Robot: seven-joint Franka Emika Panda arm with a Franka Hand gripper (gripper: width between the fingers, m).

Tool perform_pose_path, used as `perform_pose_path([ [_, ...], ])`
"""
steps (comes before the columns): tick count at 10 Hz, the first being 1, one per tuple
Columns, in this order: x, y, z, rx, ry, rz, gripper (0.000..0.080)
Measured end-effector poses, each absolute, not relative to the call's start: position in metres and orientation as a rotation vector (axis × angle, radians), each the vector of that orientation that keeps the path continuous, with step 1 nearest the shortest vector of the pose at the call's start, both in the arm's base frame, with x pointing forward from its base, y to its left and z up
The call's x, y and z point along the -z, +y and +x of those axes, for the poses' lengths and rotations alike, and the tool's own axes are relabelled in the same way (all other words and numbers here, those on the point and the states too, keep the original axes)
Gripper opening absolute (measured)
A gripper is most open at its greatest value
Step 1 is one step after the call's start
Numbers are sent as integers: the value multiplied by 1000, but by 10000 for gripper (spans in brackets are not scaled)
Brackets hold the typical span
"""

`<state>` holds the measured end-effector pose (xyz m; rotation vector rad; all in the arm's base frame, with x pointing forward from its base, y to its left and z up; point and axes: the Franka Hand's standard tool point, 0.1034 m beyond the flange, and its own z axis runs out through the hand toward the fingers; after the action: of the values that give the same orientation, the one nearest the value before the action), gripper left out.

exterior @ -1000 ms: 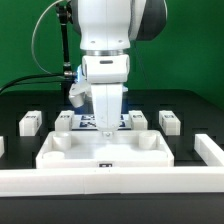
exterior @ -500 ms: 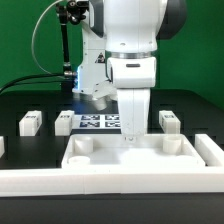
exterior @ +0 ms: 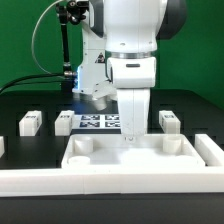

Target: Assemble desk

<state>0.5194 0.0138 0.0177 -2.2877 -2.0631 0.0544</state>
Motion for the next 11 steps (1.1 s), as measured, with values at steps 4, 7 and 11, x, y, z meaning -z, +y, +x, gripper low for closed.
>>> perform_pose_path([
  [4,-18,21,518,-61,-2064,-2278,57],
  [7,-18,42,519,-55,-2079,-2255,57],
  [11,-16,40,520,-51,-2130,-2207,136],
])
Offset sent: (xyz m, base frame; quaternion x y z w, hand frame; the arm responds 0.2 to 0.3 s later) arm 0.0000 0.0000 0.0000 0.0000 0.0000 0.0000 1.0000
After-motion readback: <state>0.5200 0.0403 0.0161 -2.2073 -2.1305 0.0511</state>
